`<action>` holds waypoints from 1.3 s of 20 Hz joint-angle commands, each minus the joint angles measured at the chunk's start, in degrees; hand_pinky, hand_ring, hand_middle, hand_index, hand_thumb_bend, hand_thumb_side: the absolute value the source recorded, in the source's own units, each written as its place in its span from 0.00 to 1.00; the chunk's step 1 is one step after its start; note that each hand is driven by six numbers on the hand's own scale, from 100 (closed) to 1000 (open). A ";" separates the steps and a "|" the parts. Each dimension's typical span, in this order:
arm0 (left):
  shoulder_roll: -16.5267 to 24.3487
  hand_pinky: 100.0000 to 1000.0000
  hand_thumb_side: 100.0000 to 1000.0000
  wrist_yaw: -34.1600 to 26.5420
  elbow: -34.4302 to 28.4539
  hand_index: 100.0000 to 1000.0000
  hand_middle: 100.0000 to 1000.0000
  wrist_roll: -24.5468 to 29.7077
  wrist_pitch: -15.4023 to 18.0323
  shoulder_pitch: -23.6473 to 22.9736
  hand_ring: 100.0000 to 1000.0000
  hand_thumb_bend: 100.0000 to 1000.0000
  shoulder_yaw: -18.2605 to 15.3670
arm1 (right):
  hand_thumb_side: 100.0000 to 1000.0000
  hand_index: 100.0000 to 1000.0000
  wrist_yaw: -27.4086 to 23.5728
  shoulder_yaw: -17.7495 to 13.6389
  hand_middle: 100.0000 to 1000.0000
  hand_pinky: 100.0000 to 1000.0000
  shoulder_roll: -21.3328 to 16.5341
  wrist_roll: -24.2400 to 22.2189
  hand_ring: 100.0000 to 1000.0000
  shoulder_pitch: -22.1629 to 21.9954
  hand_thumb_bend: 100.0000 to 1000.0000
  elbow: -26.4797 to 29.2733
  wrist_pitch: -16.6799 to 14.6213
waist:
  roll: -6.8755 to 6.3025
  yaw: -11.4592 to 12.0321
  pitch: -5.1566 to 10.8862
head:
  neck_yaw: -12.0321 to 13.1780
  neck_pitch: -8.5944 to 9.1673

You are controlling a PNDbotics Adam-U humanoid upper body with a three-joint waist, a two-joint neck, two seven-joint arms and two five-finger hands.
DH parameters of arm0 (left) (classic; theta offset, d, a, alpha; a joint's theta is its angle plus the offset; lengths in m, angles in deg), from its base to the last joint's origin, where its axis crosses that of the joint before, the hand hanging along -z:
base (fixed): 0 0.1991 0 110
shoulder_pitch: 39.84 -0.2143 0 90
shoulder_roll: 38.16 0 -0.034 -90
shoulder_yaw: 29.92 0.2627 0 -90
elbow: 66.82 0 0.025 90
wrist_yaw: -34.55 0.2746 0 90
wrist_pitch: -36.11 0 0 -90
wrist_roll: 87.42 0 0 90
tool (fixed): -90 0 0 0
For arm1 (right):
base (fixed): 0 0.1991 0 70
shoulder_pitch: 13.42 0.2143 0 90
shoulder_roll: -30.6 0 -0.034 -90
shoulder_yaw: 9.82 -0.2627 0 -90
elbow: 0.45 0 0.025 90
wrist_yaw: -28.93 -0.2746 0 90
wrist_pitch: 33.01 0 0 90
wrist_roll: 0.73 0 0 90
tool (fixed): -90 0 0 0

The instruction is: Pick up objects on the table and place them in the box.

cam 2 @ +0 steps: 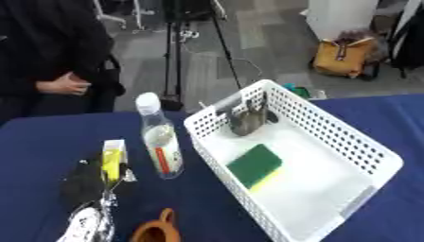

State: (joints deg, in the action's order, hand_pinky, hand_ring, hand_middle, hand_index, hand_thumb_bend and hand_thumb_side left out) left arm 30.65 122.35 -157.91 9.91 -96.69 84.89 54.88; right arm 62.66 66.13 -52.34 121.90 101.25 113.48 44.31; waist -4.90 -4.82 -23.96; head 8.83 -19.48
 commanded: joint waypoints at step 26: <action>8.05 0.00 0.48 7.95 -18.78 0.70 0.22 5.99 1.72 7.11 0.07 0.00 0.11 | 0.73 0.54 0.14 0.10 0.43 0.58 -0.79 0.07 0.45 -0.38 0.00 0.67 0.43 | -0.21 1.37 3.10 | -1.88 0.00</action>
State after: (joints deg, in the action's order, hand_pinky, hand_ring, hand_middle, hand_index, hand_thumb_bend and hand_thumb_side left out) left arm 36.88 129.69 -174.75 15.27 -95.21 90.67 54.93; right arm 62.65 66.13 -52.28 121.90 100.66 113.48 44.63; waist -5.28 -3.51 -22.41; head 7.19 -19.21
